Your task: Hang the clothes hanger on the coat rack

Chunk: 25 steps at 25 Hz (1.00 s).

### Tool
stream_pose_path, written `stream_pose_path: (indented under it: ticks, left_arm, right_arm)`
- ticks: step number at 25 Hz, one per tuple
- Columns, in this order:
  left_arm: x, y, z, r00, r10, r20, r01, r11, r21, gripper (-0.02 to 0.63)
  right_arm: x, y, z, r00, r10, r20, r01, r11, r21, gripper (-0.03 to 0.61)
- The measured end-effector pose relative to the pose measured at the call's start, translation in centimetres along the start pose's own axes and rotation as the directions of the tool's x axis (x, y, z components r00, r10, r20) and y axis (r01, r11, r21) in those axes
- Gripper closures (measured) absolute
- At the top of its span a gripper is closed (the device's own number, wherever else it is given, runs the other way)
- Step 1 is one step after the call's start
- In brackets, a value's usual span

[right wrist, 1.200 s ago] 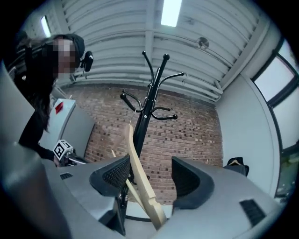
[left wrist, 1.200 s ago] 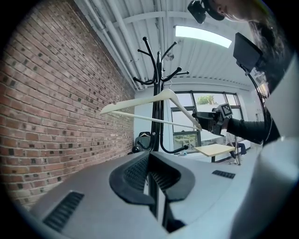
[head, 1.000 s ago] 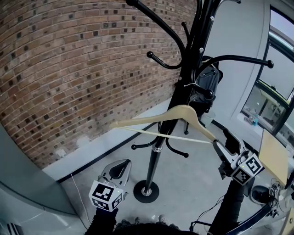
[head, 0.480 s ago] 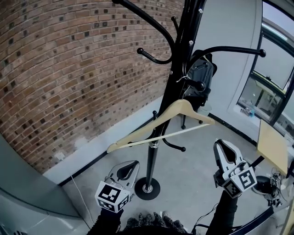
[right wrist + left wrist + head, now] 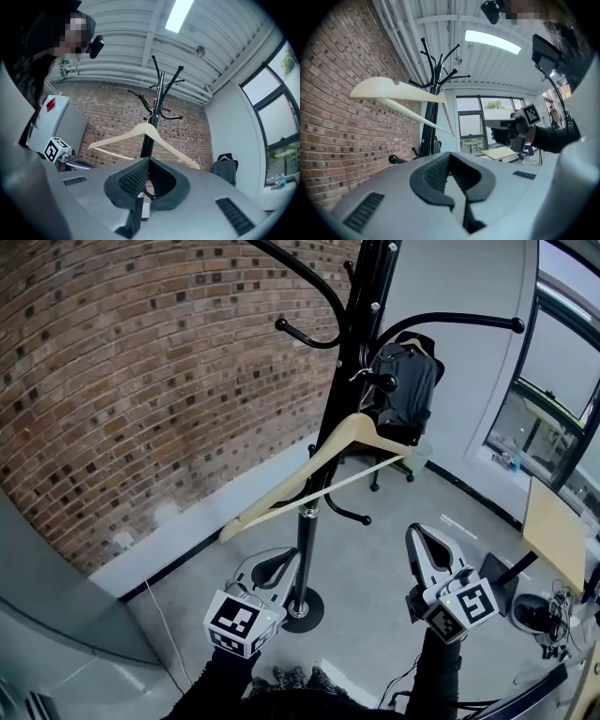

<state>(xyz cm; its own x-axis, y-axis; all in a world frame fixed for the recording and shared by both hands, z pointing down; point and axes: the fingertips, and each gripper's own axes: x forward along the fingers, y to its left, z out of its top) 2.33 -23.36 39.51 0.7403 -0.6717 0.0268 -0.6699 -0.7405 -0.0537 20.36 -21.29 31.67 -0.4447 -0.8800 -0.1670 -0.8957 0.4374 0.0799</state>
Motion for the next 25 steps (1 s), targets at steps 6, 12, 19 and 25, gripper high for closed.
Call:
stream_pose_path:
  ticks: [6, 12, 19, 25]
  left_arm:
    - [-0.3, -2.8, 0.5, 1.0, 0.027, 0.002, -0.027, 1.0, 0.004, 0.606]
    - [-0.9, -6.0, 0.4, 0.999, 0.036, -0.014, -0.036, 0.999, 0.009, 0.606]
    - [-2.0, -8.3, 0.3, 0.998, 0.056, -0.024, -0.056, 0.998, 0.013, 0.606]
    - [-2.9, -10.9, 0.0, 0.998, 0.056, -0.033, -0.055, 0.998, 0.014, 0.606]
  right_arm:
    - [-1.6, 1.2, -0.3, 1.0, 0.025, 0.012, -0.025, 0.999, 0.042, 0.568]
    - [-3.9, 1.7, -1.8, 0.999, 0.026, -0.039, -0.023, 0.997, 0.075, 0.568]
    - [-6.4, 3.6, -2.8, 0.997, 0.069, -0.038, -0.064, 0.991, 0.121, 0.569]
    - [-8.0, 4.7, -2.8, 0.994, 0.109, -0.033, -0.104, 0.987, 0.122, 0.569]
